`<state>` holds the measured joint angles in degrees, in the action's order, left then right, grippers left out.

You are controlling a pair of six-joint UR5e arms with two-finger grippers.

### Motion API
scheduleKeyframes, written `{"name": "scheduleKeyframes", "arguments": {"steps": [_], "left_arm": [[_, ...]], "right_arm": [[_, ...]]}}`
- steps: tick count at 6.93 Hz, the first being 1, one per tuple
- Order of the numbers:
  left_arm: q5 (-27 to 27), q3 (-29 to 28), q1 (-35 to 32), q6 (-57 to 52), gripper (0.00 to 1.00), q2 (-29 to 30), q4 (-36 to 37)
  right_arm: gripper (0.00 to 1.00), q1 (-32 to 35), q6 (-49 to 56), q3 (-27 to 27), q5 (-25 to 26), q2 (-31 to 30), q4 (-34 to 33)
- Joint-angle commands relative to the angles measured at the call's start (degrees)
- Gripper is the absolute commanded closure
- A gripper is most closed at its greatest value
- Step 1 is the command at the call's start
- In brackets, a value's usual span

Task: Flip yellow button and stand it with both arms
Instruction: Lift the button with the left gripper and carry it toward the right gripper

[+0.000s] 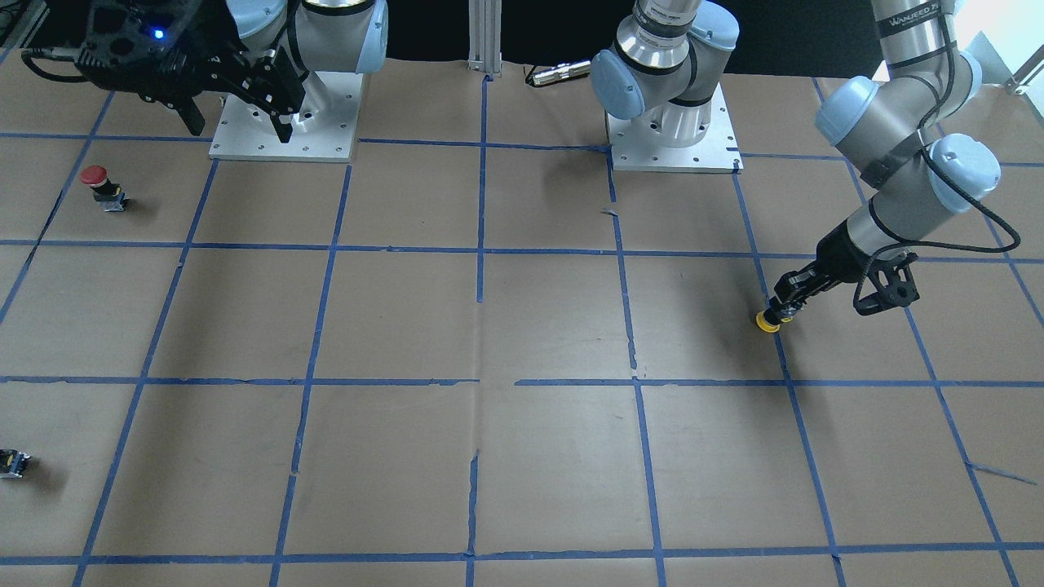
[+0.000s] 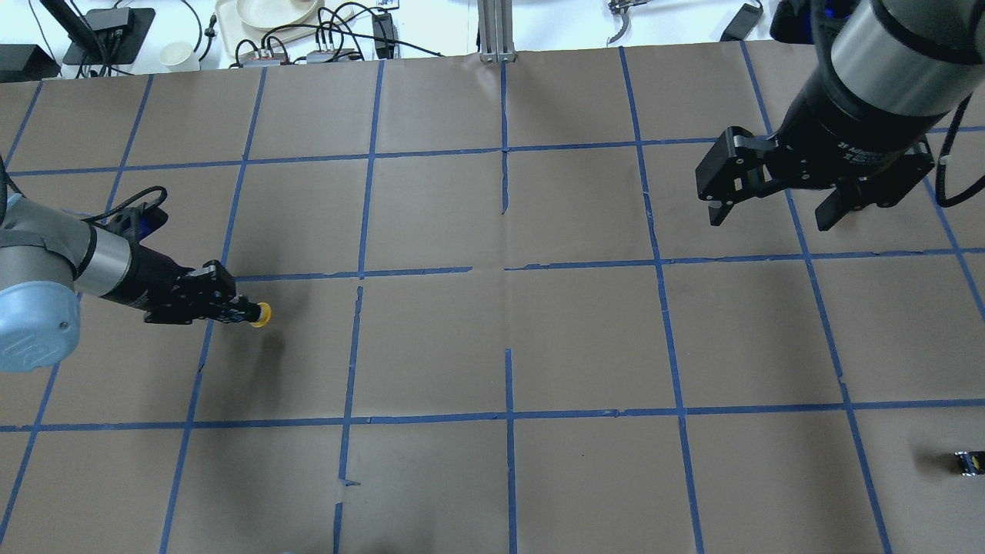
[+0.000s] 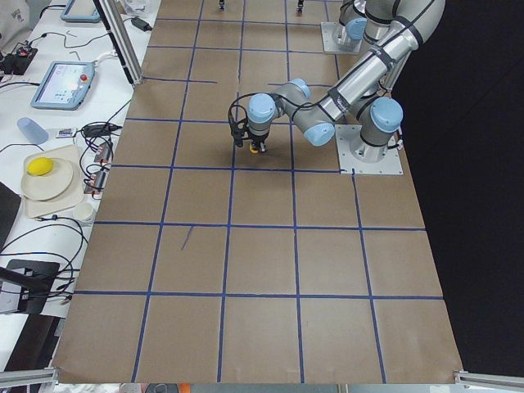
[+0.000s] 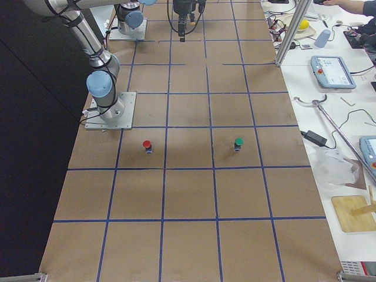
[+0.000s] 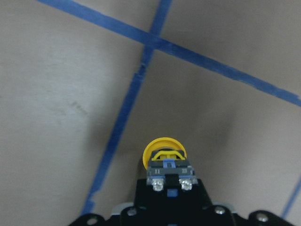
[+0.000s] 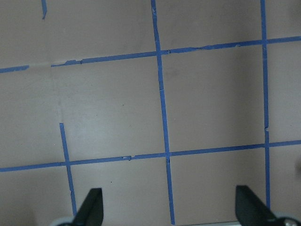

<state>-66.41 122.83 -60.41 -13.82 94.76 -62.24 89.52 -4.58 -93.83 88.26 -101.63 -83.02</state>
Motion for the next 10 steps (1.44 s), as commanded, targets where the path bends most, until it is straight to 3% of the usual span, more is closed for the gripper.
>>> {"name": "scheduleKeyframes", "arguments": {"steps": [1,4,5,6,7,8,9,10], "left_arm": [[22.3,0.7,-7.7,2.5,0.81,-1.5,-4.4],[55.0,0.6,-20.1,9.1,0.81,-2.8,-4.2],[62.0,0.7,-22.4,8.4,0.81,-2.7,-4.1],[68.3,0.7,-25.0,8.4,0.81,-2.7,-4.0],[74.4,0.6,-27.9,8.0,0.81,-2.3,-3.7],[77.0,0.6,-29.0,8.1,0.81,-1.8,-1.5],[78.6,0.4,-29.4,8.1,0.81,-1.5,-1.3],[81.1,0.2,-29.4,8.1,0.81,-1.2,-1.3]], "right_arm": [[0.00,0.0,-0.1,-3.1,-0.5,2.7,-0.3],[0.00,-0.5,-1.4,-2.4,-2.9,2.0,-0.3],[0.00,-0.7,-1.7,-2.2,-3.6,2.9,0.1],[0.00,-1.1,-5.1,-1.8,-12.7,3.0,1.4],[0.00,-1.3,-9.3,-1.7,-17.9,3.0,1.3],[0.00,-1.9,-12.7,-1.3,-25.9,3.2,0.8],[0.00,-4.9,-14.2,-0.9,-29.2,3.5,0.7],[0.00,-8.7,-14.3,-0.3,-29.4,2.8,1.5]]}}
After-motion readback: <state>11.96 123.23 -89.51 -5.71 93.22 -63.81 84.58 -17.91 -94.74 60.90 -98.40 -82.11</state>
